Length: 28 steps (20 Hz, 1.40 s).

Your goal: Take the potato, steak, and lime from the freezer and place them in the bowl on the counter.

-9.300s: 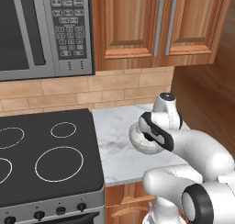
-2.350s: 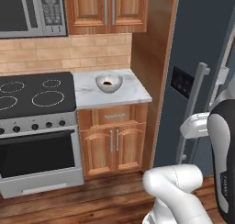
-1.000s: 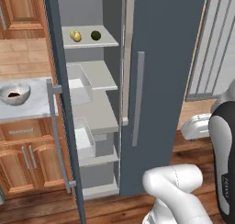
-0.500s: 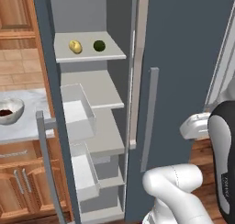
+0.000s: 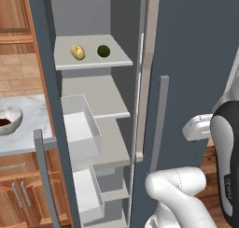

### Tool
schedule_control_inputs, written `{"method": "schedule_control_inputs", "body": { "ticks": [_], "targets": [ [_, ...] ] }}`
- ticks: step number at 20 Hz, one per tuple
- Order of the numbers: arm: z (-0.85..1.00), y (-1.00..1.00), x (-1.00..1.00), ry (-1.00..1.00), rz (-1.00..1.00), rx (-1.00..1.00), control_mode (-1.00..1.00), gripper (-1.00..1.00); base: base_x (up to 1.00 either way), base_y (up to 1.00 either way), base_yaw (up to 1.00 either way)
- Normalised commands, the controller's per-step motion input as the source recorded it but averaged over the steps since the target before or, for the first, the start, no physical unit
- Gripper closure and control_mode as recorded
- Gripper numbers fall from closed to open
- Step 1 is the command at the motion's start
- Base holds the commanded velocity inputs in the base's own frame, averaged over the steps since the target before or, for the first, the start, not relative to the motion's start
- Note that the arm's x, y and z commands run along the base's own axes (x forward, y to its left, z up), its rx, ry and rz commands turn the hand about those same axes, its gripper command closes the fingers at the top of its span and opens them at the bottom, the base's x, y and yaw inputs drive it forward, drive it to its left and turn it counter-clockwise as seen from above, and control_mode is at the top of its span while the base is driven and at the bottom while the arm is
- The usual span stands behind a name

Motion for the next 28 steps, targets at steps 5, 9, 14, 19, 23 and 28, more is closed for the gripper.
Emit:
{"method": "schedule_control_inputs", "body": {
  "ticks": [5, 9, 14, 19, 23, 28],
  "targets": [
    [0.0, 0.0, 0.0, 0.0, 0.0, 0.0, 1.0, -1.0, 0.34, 0.23, 0.0],
    [0.0, 0.0, 0.0, 0.0, 0.0, 0.0, 1.0, -1.0, 0.43, 0.22, 0.0],
    [0.0, 0.0, 0.0, 0.0, 0.0, 0.0, 1.0, -1.0, 0.29, 0.32, 0.0],
    [0.0, 0.0, 0.0, 0.0, 0.0, 0.0, 1.0, -1.0, 0.3, 0.42, 0.0],
    [0.0, 0.0, 0.0, 0.0, 0.0, 0.0, 1.0, -1.0, 0.39, 0.34, 0.0],
    [0.0, 0.0, 0.0, 0.0, 0.0, 0.0, 1.0, -1.0, 0.34, 0.36, 0.0]
  ]
}}
